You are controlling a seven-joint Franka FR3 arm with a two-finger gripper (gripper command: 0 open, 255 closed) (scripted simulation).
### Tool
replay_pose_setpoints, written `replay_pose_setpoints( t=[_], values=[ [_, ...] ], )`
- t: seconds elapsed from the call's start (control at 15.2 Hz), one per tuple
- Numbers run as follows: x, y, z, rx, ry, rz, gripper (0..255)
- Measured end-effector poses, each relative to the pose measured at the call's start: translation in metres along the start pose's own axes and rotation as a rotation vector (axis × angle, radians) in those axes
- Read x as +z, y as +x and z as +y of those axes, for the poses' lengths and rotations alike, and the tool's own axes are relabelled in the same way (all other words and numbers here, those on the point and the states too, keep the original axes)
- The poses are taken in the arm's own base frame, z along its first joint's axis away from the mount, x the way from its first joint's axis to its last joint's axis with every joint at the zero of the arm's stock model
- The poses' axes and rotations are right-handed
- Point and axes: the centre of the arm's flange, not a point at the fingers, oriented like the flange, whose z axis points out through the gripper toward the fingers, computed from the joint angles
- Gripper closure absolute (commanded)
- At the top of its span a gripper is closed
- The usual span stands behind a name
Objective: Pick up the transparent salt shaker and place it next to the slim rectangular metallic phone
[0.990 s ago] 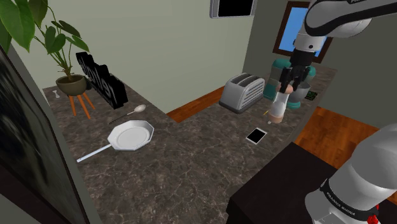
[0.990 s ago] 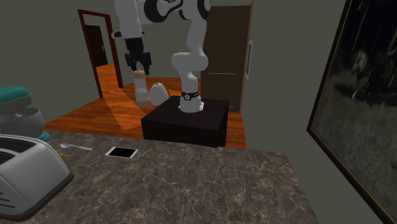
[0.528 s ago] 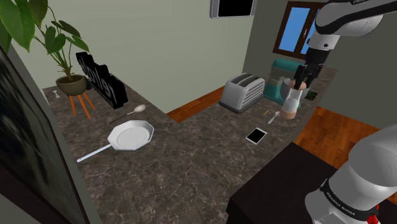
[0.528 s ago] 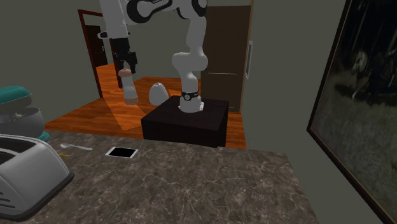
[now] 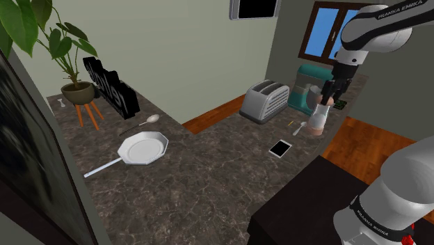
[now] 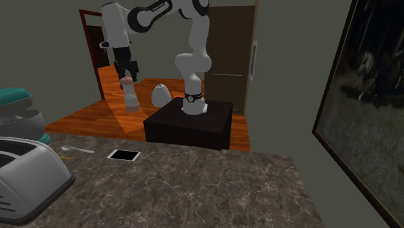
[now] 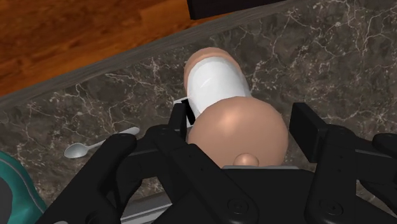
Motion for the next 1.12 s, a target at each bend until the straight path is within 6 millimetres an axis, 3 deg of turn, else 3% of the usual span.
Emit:
replay_pose_setpoints(
  t=[1.12],
  values=[
    [0.089, 0.006, 0.007, 0.000, 0.000, 0.000, 255]
  ],
)
